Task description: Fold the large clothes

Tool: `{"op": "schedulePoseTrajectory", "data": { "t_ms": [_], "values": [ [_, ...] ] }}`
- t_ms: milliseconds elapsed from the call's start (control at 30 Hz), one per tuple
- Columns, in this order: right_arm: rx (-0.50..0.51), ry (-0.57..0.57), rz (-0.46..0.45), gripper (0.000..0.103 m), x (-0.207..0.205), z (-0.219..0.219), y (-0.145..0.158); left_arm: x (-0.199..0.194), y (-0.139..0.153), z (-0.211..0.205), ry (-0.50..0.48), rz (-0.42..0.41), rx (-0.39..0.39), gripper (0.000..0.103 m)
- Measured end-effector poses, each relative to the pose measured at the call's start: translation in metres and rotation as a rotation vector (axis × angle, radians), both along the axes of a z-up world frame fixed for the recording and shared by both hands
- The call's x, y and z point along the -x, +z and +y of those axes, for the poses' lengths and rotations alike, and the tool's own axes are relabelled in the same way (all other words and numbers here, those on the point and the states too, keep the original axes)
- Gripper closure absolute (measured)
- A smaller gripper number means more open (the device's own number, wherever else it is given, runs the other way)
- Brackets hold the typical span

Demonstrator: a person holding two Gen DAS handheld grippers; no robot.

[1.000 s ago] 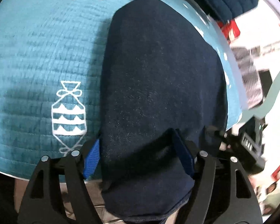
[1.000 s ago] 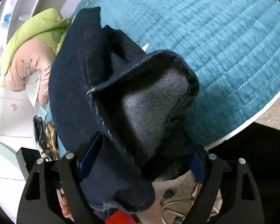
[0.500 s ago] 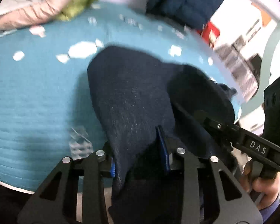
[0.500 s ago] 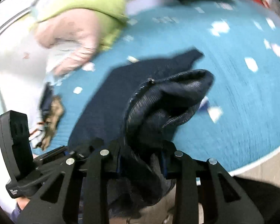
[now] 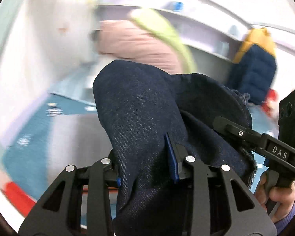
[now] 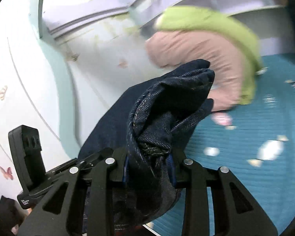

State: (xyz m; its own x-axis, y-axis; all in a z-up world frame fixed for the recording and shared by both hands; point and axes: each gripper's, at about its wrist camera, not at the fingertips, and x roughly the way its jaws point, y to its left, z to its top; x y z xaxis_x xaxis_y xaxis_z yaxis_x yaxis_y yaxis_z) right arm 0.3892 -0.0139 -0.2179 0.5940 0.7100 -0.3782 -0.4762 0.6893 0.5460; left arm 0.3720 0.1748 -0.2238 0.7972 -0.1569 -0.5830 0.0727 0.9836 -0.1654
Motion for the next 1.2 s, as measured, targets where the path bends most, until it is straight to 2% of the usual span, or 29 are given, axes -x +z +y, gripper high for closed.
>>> {"op": "schedulePoseTrajectory", "data": {
  "t_ms": [67,133,167,200,233,267,300,333,367,400,433,467,600,667,733,800,867,967,1100,1200],
  "values": [
    [-0.033,0.061,0.08,0.074,-0.034,0.043,-0.032,-0.015,-0.024,0.034,0.09,0.025,-0.05,0.067],
    [0.011,0.068,0.162,0.068,-0.054,0.071,-0.067,-0.033,-0.067,0.061,0.165,0.107,-0.075,0.066],
    [0.064,0.091,0.272,0.068,-0.073,0.09,-0.1,-0.042,-0.093,0.073,0.205,0.177,-0.077,0.055],
    [0.132,0.101,0.373,0.063,-0.086,0.101,-0.127,-0.052,-0.127,0.087,0.283,0.305,-0.085,0.046],
    [0.201,0.078,0.445,0.055,-0.091,0.105,-0.147,-0.053,-0.143,0.092,0.319,0.357,-0.087,0.043],
    [0.238,0.064,0.485,0.053,-0.092,0.104,-0.159,-0.046,-0.152,0.095,0.329,0.35,-0.063,0.036],
    [0.228,0.06,0.489,0.049,-0.09,0.101,-0.162,-0.037,-0.152,0.095,0.337,0.312,-0.046,0.031],
    [0.195,0.048,0.463,0.042,-0.085,0.09,-0.159,-0.029,-0.148,0.095,0.352,0.273,-0.048,0.019],
    [0.181,0.032,0.432,0.037,-0.08,0.079,-0.151,-0.02,-0.141,0.094,0.385,0.238,-0.066,0.013],
    [0.187,0.017,0.401,0.032,-0.074,0.071,-0.14,-0.01,-0.131,0.093,0.43,0.197,-0.09,0.013],
    [0.186,0.01,0.344,0.032,-0.065,0.061,-0.124,-0.002,-0.123,0.096,0.462,0.173,-0.114,0.013],
    [0.207,0.005,0.293,0.031,-0.054,0.05,-0.108,0.006,-0.111,0.09,0.51,0.16,-0.174,0.013],
    [0.352,0.038,0.114,0.019,0.005,0.024,-0.045,0.048,-0.059,0.049,0.556,0.05,-0.342,0.009],
    [0.436,0.033,0.024,0.017,0.046,0.01,-0.019,0.072,-0.036,0.029,0.521,-0.008,-0.348,0.007],
    [0.482,0.019,-0.021,0.013,0.093,-0.011,-0.003,0.094,-0.015,-0.01,0.468,-0.056,-0.349,0.005],
    [0.498,-0.027,-0.053,0.013,0.133,-0.029,0.011,0.119,0.005,-0.053,0.395,-0.096,-0.337,0.005],
    [0.502,-0.076,-0.072,0.012,0.161,-0.046,0.029,0.128,0.019,-0.088,0.364,-0.117,-0.351,0.005],
    [0.519,-0.154,-0.106,0.008,0.19,-0.069,0.044,0.157,0.042,-0.135,0.328,-0.165,-0.36,0.005],
    [0.501,-0.216,-0.141,0.008,0.224,-0.101,0.062,0.184,0.067,-0.168,0.277,-0.198,-0.294,0.005],
    [0.464,-0.246,-0.159,0.008,0.249,-0.122,0.074,0.21,0.085,-0.188,0.255,-0.248,-0.299,0.005]
  ]
}}
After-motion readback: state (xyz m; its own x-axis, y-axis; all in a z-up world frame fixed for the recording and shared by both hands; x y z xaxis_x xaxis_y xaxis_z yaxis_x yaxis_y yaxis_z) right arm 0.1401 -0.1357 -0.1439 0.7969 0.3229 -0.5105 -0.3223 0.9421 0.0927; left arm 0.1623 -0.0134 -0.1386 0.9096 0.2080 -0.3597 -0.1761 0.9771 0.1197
